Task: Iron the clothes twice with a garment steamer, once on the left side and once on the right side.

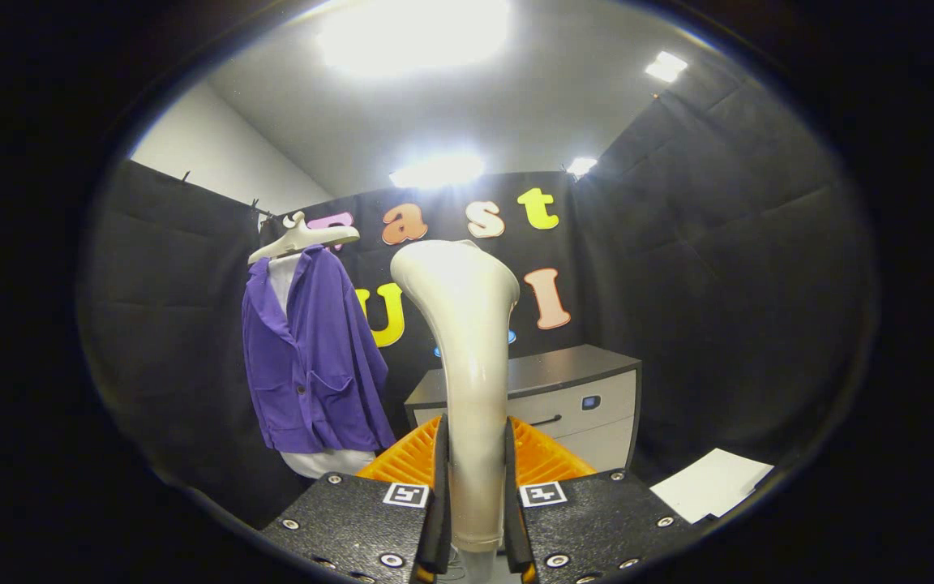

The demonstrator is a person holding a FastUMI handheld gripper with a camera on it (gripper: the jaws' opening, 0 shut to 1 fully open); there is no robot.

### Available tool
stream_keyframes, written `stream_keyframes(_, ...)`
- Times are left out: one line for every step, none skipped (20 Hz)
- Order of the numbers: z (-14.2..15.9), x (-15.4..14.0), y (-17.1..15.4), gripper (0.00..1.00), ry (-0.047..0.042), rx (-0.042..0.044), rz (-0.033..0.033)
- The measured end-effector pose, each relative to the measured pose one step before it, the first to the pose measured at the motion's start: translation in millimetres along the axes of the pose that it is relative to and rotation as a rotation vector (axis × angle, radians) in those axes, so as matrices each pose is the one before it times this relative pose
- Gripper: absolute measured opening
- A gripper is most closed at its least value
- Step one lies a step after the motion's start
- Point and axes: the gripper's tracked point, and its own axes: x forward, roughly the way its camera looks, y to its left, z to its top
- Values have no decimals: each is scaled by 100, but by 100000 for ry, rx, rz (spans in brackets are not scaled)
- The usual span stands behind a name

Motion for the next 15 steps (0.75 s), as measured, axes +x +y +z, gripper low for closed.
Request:
stream_keyframes(-123, -72, 413, 26, 610, 158, 583)
stream_keyframes(95, 102, 439, 26, -920, 22, 392)
stream_keyframes(-60, 71, 291, 26, 439, -1107, -252)
stream_keyframes(-156, 17, 187, 26, 773, -419, 202)
stream_keyframes(-96, 25, 453, 26, 428, 439, 620)
stream_keyframes(-105, 217, 349, 26, 563, 113, 233)
stream_keyframes(-38, 53, 238, 26, 485, -53, 221)
stream_keyframes(-54, 7, 328, 26, -83, 307, 332)
stream_keyframes(-240, 21, 299, 26, 417, 38, 187)
stream_keyframes(-189, 34, 218, 26, 502, -37, 108)
stream_keyframes(-161, 35, 141, 26, 475, 128, 16)
stream_keyframes(-167, -9, 125, 26, 526, 90, -27)
stream_keyframes(-153, 31, 81, 26, 409, -37, -194)
stream_keyframes(-183, 212, 89, 26, 583, 55, -177)
stream_keyframes(-113, 21, 50, 26, 529, 110, -127)
